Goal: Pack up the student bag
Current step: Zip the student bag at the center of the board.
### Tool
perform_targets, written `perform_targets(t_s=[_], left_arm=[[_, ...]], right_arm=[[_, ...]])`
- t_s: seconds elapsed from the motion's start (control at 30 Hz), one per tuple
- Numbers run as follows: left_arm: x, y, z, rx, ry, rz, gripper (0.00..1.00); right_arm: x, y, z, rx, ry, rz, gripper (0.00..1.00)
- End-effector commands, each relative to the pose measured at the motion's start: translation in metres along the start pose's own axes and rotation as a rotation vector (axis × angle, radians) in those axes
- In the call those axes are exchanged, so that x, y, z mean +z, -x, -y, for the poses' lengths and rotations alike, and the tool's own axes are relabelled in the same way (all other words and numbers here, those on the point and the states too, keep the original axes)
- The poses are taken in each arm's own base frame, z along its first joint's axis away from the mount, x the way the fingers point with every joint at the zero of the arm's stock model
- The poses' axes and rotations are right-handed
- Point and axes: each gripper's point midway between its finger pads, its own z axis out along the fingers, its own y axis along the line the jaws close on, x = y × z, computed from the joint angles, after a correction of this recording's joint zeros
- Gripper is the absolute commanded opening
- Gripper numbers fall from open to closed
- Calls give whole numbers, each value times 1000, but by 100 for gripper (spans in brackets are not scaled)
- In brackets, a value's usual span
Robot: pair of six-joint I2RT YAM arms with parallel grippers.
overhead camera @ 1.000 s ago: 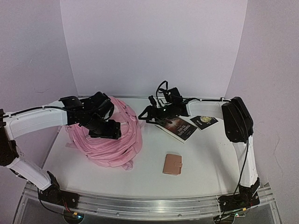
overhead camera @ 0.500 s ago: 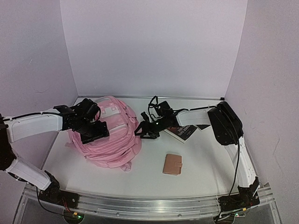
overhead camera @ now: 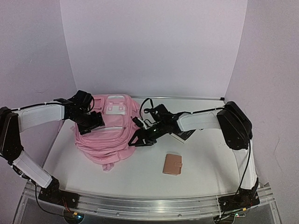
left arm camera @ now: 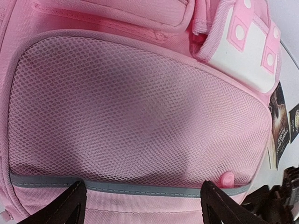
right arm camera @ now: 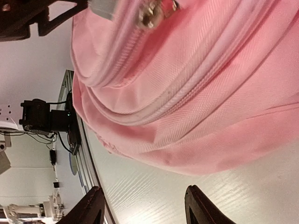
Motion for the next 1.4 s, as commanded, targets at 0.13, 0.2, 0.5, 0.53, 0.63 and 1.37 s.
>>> perform_targets(t_s=[0.13, 0.2, 0.5, 0.53, 0.63, 1.37], left_arm=[[-17, 15, 11, 73, -41, 4, 86], [-18, 14, 15, 84, -64, 0, 87], [-23, 14, 35, 137, -160, -16, 87], [-24, 15, 36, 140, -165, -14, 87], [-28, 15, 40, 149, -182, -9, 86], [-23, 18, 62, 220, -214, -6, 88]], right_arm=[[-106, 68, 73, -307, -315, 118, 60], [-108, 76, 84, -371, -361, 111, 59], [-82, 97, 106, -443, -338, 94, 49], [-78, 98, 108, -442, -331, 94, 48], [-67, 101, 116, -431, -324, 90, 47], [-22, 104, 144, -506, -376, 55, 31]])
